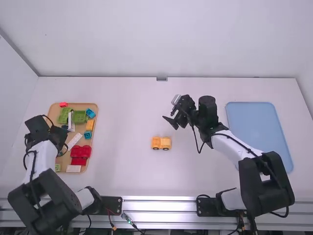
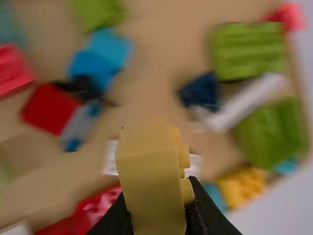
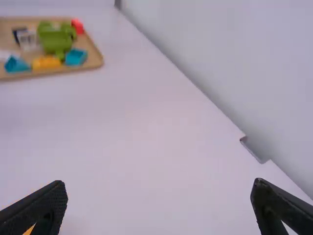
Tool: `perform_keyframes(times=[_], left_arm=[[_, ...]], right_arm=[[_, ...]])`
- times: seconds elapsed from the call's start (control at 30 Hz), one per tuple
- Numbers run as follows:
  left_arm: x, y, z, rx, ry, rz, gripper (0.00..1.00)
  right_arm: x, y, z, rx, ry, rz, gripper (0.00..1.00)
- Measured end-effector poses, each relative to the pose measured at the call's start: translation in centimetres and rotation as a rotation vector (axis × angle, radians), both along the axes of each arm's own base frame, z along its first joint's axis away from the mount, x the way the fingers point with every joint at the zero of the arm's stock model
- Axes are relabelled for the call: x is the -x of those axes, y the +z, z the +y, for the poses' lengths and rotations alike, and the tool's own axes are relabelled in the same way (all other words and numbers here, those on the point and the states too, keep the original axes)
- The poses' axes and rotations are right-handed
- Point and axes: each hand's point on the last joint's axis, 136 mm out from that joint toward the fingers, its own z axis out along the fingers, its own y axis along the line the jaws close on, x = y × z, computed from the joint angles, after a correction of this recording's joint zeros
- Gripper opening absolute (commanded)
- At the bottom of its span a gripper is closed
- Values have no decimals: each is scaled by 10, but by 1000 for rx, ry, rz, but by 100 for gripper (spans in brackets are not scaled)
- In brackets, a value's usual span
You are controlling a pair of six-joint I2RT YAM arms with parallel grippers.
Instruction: Assemble lego blocks to make yellow taxi
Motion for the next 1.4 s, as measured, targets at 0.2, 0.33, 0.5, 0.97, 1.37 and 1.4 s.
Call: perform_keyframes(times=[0.2,0.33,0.5,0.97,1.37,1.4], left_arm=[[-76,66,-87,-169,-488,-338,3],[-101,79,-176,-245,-805,-490,6],[-99,87,-296,-342,-1187,-659,12],[-107,43,-404,-417,-1468,-628,2],[-124,65,-418,-440,-1441,-701,2],[-124,65,-418,-438,-1440,-700,2]], right_arm=[[4,33,13,-205,38,69,99],[-5,38,23,-325,62,242,99],[-13,37,34,-425,107,448,98],[-9,28,40,-467,108,632,78],[-19,12,35,-451,-4,666,69],[-18,12,36,-450,-2,666,69]])
